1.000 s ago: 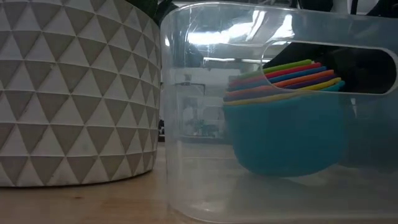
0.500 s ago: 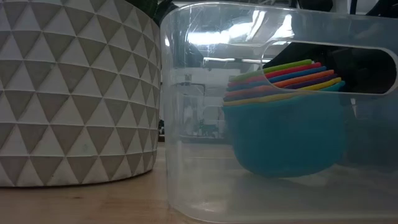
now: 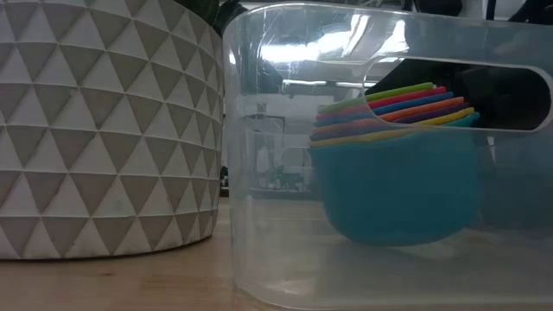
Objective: Nest measuring cups in basket
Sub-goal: Put the nested measuring cups into the transparent bin, then return to Home Position
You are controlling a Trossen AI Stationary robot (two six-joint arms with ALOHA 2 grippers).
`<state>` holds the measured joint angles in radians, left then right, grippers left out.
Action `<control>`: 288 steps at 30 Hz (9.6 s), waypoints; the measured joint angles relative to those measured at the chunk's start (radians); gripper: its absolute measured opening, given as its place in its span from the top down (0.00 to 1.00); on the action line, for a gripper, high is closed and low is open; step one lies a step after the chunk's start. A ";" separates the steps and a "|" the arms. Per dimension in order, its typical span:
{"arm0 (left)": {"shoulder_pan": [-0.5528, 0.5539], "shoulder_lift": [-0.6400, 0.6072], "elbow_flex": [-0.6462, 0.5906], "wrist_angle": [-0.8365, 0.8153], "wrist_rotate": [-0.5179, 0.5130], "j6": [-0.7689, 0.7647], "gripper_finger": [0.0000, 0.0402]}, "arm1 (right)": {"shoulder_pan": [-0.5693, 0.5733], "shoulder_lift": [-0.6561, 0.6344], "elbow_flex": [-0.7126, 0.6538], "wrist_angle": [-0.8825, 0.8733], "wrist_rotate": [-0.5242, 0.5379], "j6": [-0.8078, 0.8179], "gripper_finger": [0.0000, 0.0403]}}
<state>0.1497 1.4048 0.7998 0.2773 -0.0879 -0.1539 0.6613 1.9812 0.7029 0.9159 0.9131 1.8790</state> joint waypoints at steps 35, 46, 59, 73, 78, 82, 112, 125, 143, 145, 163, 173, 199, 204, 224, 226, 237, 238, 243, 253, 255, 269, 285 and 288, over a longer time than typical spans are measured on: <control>0.000 0.000 0.000 0.000 0.000 0.000 0.66 | 0.045 0.001 -0.007 0.005 0.169 -0.059 0.47; 0.000 0.000 0.000 0.000 0.000 0.000 0.66 | 0.079 0.000 -0.010 -0.037 0.236 -0.058 0.47; 0.000 0.000 0.000 0.000 0.000 0.000 0.66 | 0.162 0.002 -0.012 -0.036 0.395 -0.057 0.47; 0.000 0.000 0.000 0.000 0.000 0.000 0.66 | 0.174 0.002 -0.011 -0.056 0.627 -0.059 0.47; 0.000 0.000 0.000 0.000 0.000 0.000 0.66 | 0.174 0.002 -0.010 -0.067 0.659 -0.066 0.47; 0.000 0.000 0.000 0.000 0.000 0.000 0.66 | 0.174 0.001 -0.010 -0.068 0.659 -0.082 0.47; 0.000 0.000 0.000 0.000 0.000 0.000 0.66 | 0.053 -0.232 -0.010 -0.086 0.364 -0.844 0.47; 0.000 0.000 0.000 0.000 0.000 0.000 0.66 | -0.059 -0.232 -0.010 -0.144 -0.013 -0.825 0.47; 0.000 0.000 0.000 0.000 0.000 0.000 0.66 | -0.062 -0.274 -0.010 -0.181 -0.095 -0.900 0.47; 0.000 0.000 0.000 0.000 0.000 0.000 0.66 | -0.062 -0.313 -0.010 -0.213 -0.095 -0.940 0.47; -0.003 -0.097 0.002 -0.006 0.010 0.082 0.66 | -0.097 -0.623 -0.010 -1.008 -0.294 -0.860 0.47; -0.060 -0.253 0.001 -0.096 0.015 0.129 0.66 | -0.103 -0.613 -0.009 -1.106 -0.217 -0.862 0.47; -0.078 -0.266 0.000 -0.112 0.015 0.137 0.66 | -0.103 -0.465 -0.010 -1.011 -0.305 -0.833 0.47; -0.078 -0.266 0.000 -0.113 0.015 0.136 0.66 | -0.103 -0.470 -0.010 -1.009 -0.265 -0.836 0.47; -0.078 -0.293 0.000 -0.040 0.015 0.143 0.66 | -0.186 -0.716 -0.010 -1.000 -0.250 -1.145 0.47; -0.078 -0.318 0.001 -0.024 0.015 0.177 0.66 | -0.212 -0.777 -0.010 -0.992 -0.250 -1.244 0.47; -0.078 -0.612 0.000 -0.211 0.015 0.243 0.66 | -0.323 -1.159 -0.009 -0.990 -0.310 -1.625 0.47; -0.078 -0.645 0.000 -0.243 0.015 0.243 0.66 | -0.327 -1.191 -0.009 -0.990 -0.310 -1.648 0.47; -0.078 -0.811 0.000 -0.473 0.015 0.236 0.66 | -0.338 -1.347 -0.009 -1.011 -0.310 -1.753 0.47; -0.079 -1.120 -0.124 -0.641 0.015 0.236 0.66 | -0.338 -1.531 -0.009 -1.027 -0.311 -1.787 0.47; -0.078 -1.187 -0.175 -0.641 0.015 0.235 0.66 | -0.338 -1.548 -0.009 -1.026 -0.303 -1.787 0.47; -0.079 -1.391 -0.387 -0.625 0.017 0.217 0.66 | -0.337 -1.566 -0.009 -1.052 -0.276 -1.795 0.47; -0.079 -1.402 -0.600 -0.441 0.027 0.184 0.66 | -0.337 -1.563 -0.009 -1.048 -0.279 -1.751 0.47; -0.079 -1.402 -0.644 -0.405 0.027 0.183 0.66 | -0.337 -1.563 -0.009 -1.048 -0.279 -1.753 0.47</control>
<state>0.0711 0.0029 0.1554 -0.1273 -0.0608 0.0296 0.3241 0.4187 0.6937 -0.1322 0.6342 0.1257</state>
